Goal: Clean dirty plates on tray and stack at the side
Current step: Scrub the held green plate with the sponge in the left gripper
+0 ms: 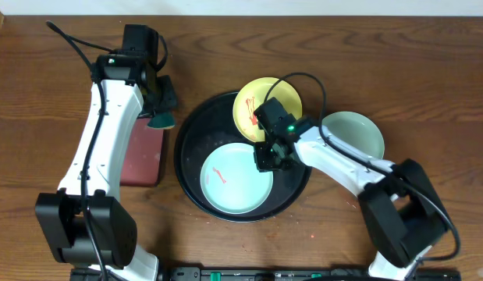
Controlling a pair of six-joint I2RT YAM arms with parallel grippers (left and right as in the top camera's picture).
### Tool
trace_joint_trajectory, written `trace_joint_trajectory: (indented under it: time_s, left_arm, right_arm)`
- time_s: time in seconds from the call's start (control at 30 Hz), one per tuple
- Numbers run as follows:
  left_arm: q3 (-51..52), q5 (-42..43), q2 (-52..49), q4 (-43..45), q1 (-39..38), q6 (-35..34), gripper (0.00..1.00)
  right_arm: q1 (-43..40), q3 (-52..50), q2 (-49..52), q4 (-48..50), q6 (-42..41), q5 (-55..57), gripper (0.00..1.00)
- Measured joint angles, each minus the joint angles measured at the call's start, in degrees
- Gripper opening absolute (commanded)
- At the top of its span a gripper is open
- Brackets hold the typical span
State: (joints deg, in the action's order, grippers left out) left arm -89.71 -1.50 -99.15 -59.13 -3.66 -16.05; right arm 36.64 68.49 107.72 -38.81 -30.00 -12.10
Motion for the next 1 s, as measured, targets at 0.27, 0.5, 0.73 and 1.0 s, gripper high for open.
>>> trace_joint_trajectory:
  time_s: [0.27, 0.5, 0.73, 1.0]
  left_arm:
    - [0.26, 1.86, 0.0, -0.55, 0.0, -0.44, 0.07]
    - [3.61, 2.49, 0.0, -2.47, -0.83, -3.8, 0.08]
    - [12.5, 7.23, 0.0, 1.2, -7.69, -6.97, 0.07]
    - [24.41, 9.38, 0.07, 9.73, -15.34, -13.53, 0.07]
  right_arm:
    - [-0.46, 1.66, 3.37, -1.95, 1.64, -1.42, 0.01]
    - [-0.42, 1.66, 3.39, -2.08, 1.55, -2.32, 0.01]
    - [-0.42, 1.66, 3.39, -2.08, 1.55, -2.47, 0.01]
    - [-0.42, 1.66, 3.39, -2.1, 1.53, -2.47, 0.01]
